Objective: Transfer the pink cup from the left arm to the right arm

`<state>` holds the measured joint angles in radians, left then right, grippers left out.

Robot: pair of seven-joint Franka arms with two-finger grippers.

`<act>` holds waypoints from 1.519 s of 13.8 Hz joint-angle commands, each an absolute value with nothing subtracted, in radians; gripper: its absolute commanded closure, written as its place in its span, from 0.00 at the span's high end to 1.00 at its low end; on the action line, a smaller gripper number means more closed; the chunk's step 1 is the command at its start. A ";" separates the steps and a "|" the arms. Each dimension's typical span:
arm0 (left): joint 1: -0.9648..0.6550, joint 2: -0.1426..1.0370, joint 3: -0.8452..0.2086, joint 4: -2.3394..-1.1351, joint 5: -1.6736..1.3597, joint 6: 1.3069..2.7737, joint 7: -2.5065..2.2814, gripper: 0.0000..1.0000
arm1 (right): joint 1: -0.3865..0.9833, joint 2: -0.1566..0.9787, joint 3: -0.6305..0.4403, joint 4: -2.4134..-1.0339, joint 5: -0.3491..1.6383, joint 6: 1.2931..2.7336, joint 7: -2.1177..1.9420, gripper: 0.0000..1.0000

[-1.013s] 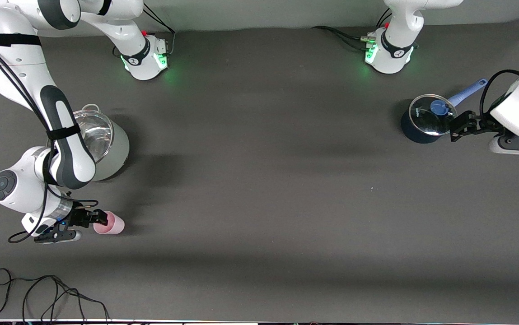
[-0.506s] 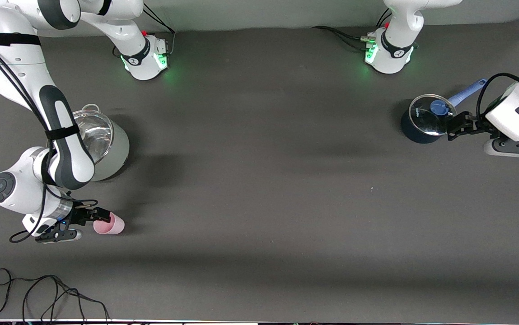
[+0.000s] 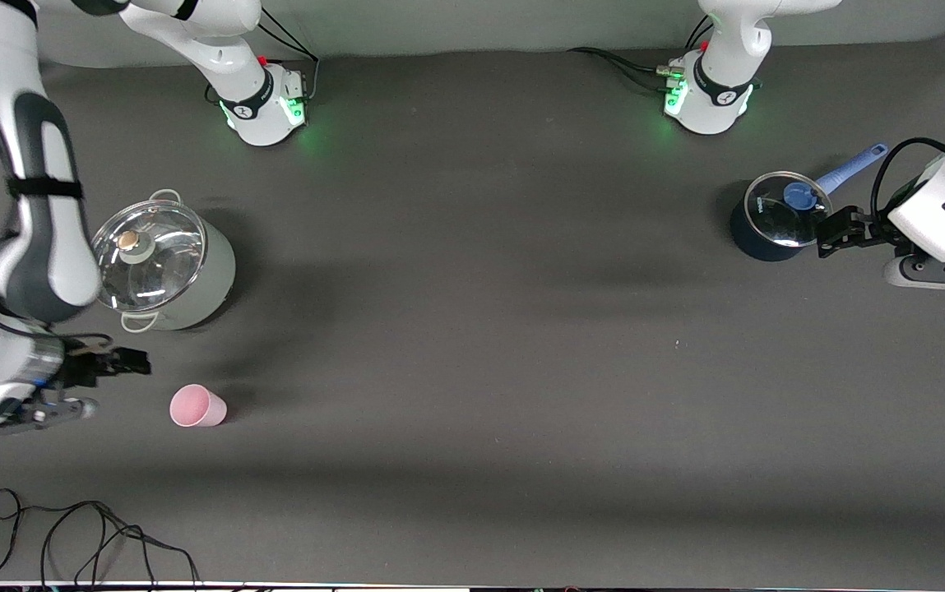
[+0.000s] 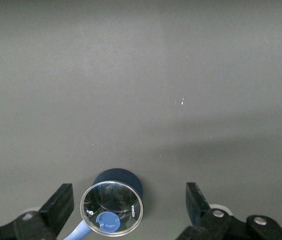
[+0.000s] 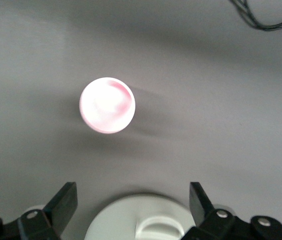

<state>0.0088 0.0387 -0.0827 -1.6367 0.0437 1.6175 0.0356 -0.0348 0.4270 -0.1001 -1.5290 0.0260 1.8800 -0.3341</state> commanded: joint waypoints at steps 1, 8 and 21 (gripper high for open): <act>0.018 0.046 -0.089 -1.614 0.035 1.592 0.048 1.00 | -0.028 0.321 -0.109 -1.522 0.012 1.769 -0.306 0.99; 0.018 0.046 -0.087 -1.615 0.034 1.580 0.048 1.00 | -0.023 0.045 -0.107 -1.624 0.017 1.667 -0.238 0.99; 0.020 0.049 -0.087 -1.615 0.034 1.582 0.051 1.00 | 0.046 -0.055 -0.101 -1.683 0.011 1.658 -0.025 0.99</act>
